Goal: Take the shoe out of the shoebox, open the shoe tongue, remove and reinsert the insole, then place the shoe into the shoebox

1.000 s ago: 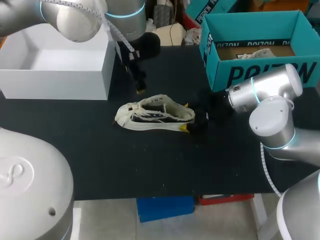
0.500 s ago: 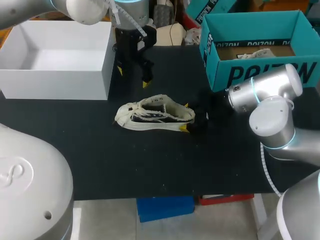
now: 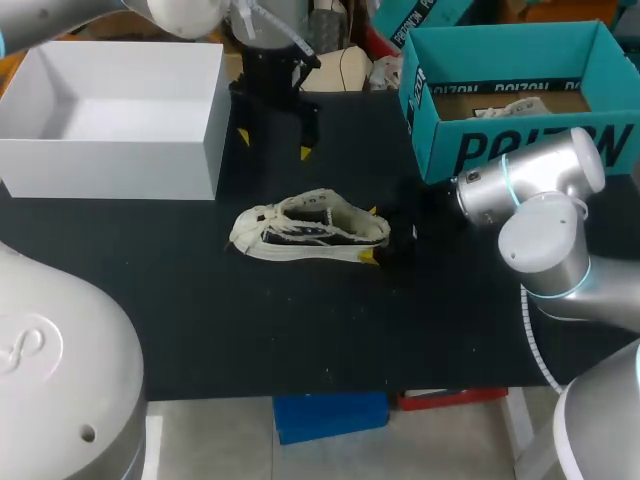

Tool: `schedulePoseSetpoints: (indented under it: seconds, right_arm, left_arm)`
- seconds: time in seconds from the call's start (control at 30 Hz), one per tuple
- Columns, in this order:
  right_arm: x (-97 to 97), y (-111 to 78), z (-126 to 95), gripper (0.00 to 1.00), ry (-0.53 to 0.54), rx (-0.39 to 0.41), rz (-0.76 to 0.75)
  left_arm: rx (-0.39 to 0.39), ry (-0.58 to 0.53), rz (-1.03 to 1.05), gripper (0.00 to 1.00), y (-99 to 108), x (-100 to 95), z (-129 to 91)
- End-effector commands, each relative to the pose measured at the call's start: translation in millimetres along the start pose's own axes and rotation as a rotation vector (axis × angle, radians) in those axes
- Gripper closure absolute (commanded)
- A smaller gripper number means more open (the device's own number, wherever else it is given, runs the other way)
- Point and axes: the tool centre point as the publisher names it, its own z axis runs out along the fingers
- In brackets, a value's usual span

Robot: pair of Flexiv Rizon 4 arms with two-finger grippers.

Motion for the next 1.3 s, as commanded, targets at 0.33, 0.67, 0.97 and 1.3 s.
schedulePoseSetpoints:
  seconds: [0.33,0.67,0.97,1.3]
  right_arm:
    - [-0.4,0.0,3,1.00,-0.002,0.000,0.001]
    - [-0.4,0.0,3,1.00,-0.002,0.000,0.001]
    - [-0.4,0.0,3,1.00,-0.002,0.000,0.001]
    - [-0.4,0.0,3,1.00,-0.002,0.000,0.001]
  left_arm:
    - [0.000,-0.098,-0.155,0.03,0,51.8,40]
    - [-0.077,-0.192,-0.166,0.04,-6,77.2,81]
    - [-0.107,-0.251,-0.151,0.02,3,84.0,101]
    - [-0.122,-0.334,-0.168,0.06,16,74.0,115]
